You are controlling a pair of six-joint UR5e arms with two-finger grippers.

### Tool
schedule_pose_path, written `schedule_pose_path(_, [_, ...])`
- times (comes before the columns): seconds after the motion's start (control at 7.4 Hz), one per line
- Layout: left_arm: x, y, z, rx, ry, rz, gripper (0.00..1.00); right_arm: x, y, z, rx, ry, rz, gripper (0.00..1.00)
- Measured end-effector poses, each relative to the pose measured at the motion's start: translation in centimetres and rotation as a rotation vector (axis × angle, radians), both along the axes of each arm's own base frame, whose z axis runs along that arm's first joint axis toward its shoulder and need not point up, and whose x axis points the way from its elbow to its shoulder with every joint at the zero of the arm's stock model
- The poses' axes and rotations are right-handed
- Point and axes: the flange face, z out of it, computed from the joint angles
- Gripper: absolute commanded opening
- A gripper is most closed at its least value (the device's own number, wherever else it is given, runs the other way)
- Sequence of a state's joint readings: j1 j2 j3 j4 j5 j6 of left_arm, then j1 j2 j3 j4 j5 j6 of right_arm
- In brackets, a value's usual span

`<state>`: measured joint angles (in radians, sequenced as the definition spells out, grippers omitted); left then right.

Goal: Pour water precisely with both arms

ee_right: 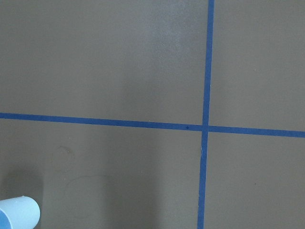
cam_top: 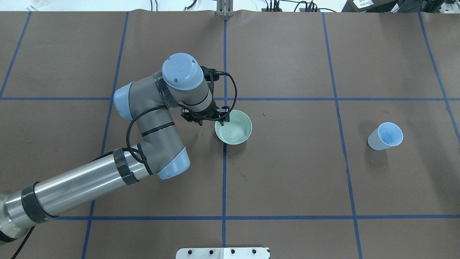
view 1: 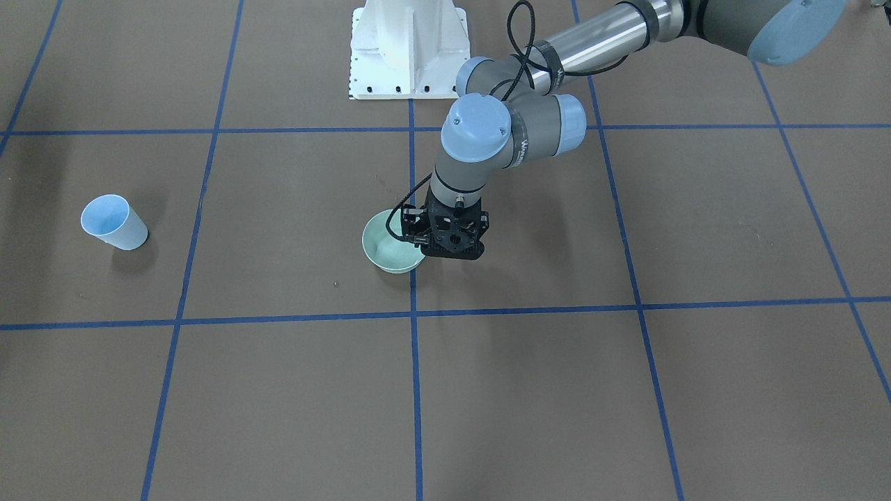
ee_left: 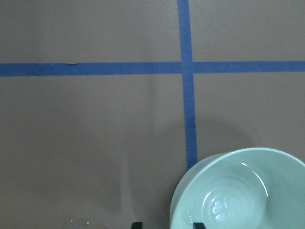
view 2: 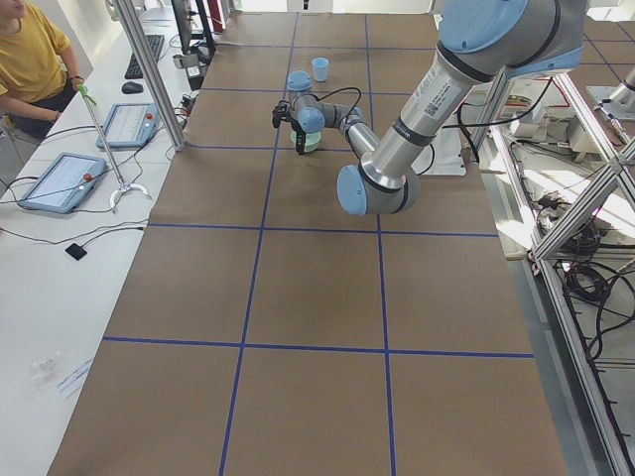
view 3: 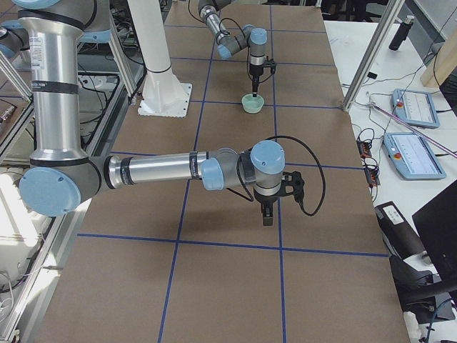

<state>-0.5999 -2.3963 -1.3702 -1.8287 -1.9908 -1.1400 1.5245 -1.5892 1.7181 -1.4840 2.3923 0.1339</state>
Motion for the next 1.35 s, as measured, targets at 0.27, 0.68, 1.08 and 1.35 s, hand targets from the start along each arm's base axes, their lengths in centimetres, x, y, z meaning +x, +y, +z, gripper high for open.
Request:
schedule_pose_path(0.27, [-7.9, -3.4, 1.8, 0.005, 0.029, -0.035, 0.98, -1.0, 0.0, -1.3, -0.007, -0.006, 0.01, 1.0])
schedule_pose_path(0.68, [-28.3, -5.8, 10.4, 0.084, 0.061, 0.004, 0.98, -3.3, 1.6, -5.2, -0.007, -0.024, 0.027, 1.0])
schedule_pose_path(1.08, [-45.4, -3.5, 24.8, 0.201, -0.061, 0.041, 0.98, -7.3, 4.7, -11.7, -0.064, -0.065, 0.134, 1.0])
schedule_pose_path(1.35, [-55.1, 1.1, 34.4, 0.219, -0.146, 0.066, 0.98, -11.7, 6.6, -14.6, -0.094, -0.056, 0.228, 1.0])
